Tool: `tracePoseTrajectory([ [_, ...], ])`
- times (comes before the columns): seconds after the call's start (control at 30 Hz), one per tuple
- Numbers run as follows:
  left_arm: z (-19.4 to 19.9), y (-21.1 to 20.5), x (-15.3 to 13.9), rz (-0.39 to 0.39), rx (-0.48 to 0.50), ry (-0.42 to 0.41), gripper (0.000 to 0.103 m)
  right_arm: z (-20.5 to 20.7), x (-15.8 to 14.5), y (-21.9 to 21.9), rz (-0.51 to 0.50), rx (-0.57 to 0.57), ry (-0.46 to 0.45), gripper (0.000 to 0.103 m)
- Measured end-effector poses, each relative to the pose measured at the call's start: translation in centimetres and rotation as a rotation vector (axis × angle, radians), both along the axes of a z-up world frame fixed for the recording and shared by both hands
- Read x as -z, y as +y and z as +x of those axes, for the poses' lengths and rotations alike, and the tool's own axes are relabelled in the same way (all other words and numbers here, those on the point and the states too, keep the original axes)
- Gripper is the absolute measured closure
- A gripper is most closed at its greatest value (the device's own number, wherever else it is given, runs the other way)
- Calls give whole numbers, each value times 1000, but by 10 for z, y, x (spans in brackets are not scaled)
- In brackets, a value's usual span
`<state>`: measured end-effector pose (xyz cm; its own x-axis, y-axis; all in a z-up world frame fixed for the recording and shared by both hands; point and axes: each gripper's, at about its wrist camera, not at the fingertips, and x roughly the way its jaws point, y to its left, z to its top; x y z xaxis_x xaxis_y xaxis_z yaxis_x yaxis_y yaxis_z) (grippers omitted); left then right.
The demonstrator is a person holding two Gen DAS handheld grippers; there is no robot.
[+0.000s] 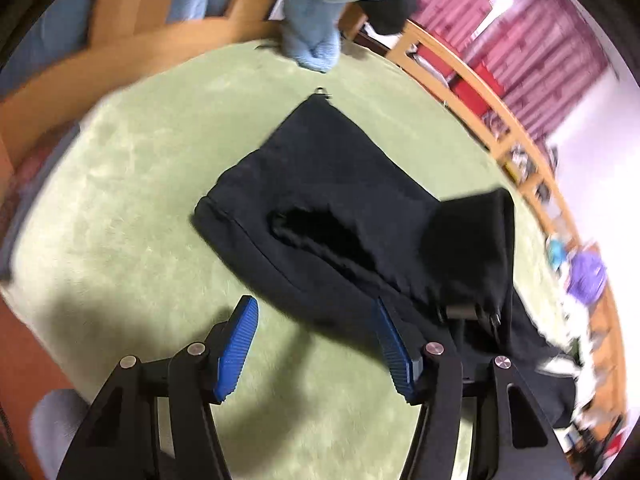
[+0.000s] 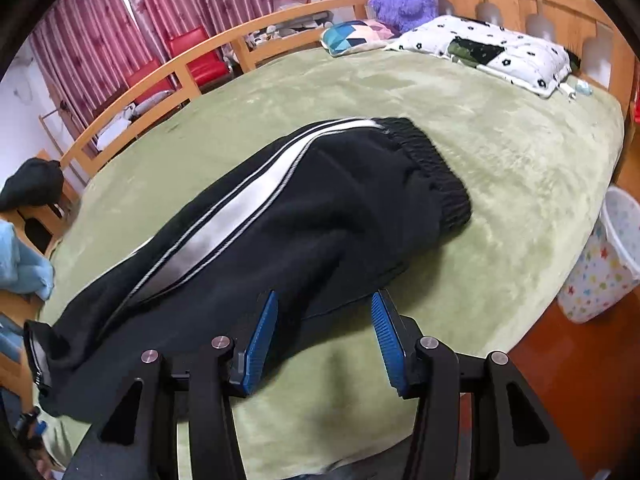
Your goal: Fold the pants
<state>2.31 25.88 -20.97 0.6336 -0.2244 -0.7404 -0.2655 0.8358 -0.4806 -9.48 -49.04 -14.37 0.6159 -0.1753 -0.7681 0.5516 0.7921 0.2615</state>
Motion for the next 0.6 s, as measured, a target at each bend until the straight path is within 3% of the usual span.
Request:
tracePoseTrajectory([
  [0.07, 10, 8, 16, -51, -10, 7, 55, -1, -1, 11, -8, 10, 7, 54],
  [0.17, 21, 7, 33, -69, -34, 18, 67, -3, -1, 25, -9, 27, 26, 54],
  [0.3, 40, 19, 49, -134, -66, 25, 94, -2, 4, 39, 20, 47, 42, 54],
  [0.37, 47, 16, 45, -115, -36, 13, 97, 4, 7, 47, 28, 40, 50, 54],
  [0.47, 35, 27, 16, -73, -29, -87, 97, 16, 9, 61, 17, 20, 62, 54],
  [0.6, 35, 17, 12, 15, -14, -31, 97, 25, 10, 72, 21, -12, 50, 54],
])
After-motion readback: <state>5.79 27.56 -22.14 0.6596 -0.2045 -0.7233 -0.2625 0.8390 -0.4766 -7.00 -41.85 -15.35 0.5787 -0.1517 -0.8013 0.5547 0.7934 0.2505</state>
